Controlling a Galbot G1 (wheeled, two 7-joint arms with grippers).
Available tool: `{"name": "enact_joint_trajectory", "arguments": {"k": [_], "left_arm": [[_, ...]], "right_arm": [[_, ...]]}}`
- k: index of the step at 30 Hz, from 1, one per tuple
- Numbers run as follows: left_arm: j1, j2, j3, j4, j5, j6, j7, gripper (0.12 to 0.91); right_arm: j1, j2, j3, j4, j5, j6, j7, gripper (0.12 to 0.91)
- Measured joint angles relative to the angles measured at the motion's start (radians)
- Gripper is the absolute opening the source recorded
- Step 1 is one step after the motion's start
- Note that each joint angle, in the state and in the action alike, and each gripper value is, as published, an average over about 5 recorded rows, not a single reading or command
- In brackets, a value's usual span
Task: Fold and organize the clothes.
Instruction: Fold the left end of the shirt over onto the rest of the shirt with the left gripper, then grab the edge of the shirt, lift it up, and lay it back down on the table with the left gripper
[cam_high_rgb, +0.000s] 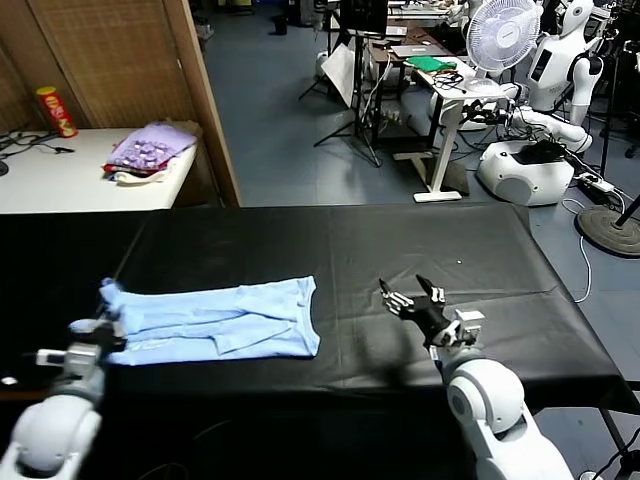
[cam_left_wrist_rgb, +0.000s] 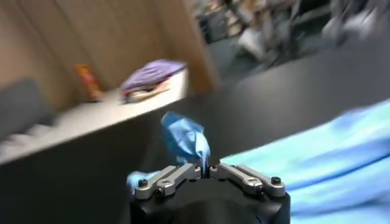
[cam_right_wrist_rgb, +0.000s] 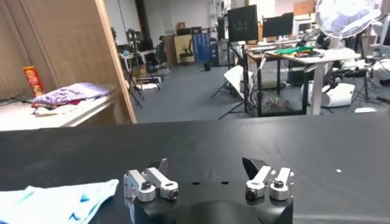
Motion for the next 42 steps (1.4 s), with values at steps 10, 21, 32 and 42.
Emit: {"name": "enact_joint_trajectory", "arguments": {"k": [10,21,32,42], "left_arm": [[-0.085,-0.183,0.260,-0.048,-0.065,-0.003,-0.023,0.153],[-0.155,-0.294,0.345,0.016,-0.017,-0.048,-0.036,0.157],[-0.132,-0.302,0.322,0.016,-0.093,-0.093,0.011,0.668],[-0.099,-0.188,0.093,0.088,-0.354,-0.103,0.018,0.798]], "right_arm": [[-0.005,0.007,0.002,-0.011,-0.018,-0.001,0.000,0.798],[-0.004,0.012,-0.016,-0.015,-0.028,-0.001,-0.010,0.798],[-0.005,0.009,-0.025,-0.024,-0.030,0.002,-0.018,0.798],[-0.004,0.015,-0.041,-0.038,-0.031,0.006,-0.026,0.798]]}}
